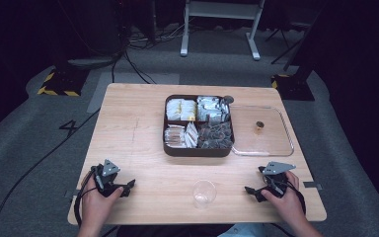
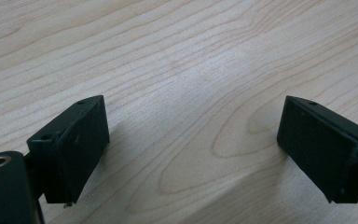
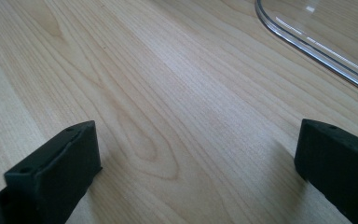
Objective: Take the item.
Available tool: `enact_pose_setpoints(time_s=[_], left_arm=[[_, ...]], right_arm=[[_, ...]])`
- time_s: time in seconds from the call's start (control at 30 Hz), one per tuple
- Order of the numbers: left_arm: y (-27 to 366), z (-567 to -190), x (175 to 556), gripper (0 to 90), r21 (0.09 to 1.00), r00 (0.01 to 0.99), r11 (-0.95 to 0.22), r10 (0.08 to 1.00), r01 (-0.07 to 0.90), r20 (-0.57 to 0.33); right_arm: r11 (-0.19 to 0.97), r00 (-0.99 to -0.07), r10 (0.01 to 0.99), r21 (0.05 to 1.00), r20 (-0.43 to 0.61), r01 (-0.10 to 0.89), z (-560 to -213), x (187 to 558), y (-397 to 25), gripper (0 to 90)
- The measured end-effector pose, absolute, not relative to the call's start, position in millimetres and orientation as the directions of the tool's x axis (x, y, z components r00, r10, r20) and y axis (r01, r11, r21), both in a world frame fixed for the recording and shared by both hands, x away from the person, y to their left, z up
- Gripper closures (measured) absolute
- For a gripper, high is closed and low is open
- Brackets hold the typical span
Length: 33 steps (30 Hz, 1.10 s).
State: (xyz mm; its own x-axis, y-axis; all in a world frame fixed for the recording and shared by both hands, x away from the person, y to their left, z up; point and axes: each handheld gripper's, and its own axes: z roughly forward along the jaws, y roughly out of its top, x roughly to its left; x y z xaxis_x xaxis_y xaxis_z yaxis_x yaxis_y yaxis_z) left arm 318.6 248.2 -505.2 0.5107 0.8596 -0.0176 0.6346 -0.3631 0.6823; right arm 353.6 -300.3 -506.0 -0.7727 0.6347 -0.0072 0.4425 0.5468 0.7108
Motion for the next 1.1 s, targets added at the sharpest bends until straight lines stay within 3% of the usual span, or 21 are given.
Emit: enact_pose_setpoints(time_s=[0.37,0.63,0.9,1.1], left_arm=[[246,-505,316,10.5,0.688,0.473,-0.331,0.881,0.646,-0.020],[244,-500,311,29.0,0.677,0.407,-0.288,0.913,0.677,-0.019],[238,-483,305,31.7,0.702,0.394,-0.257,0.918,0.665,-0.037],[220,-461,301,31.3,0.720,0.446,-0.299,0.895,0.627,-0.017]], right_arm=[[0.563,-0.798,0.603,0.711,-0.005,0.421,-506,349,-304,0.5],[0.562,-0.797,0.604,0.712,-0.005,0.421,-506,345,-307,0.5],[0.561,-0.796,0.606,0.712,-0.005,0.422,-506,345,-307,0.5],[0.558,-0.792,0.610,0.713,-0.005,0.425,-506,345,-306,0.6]])
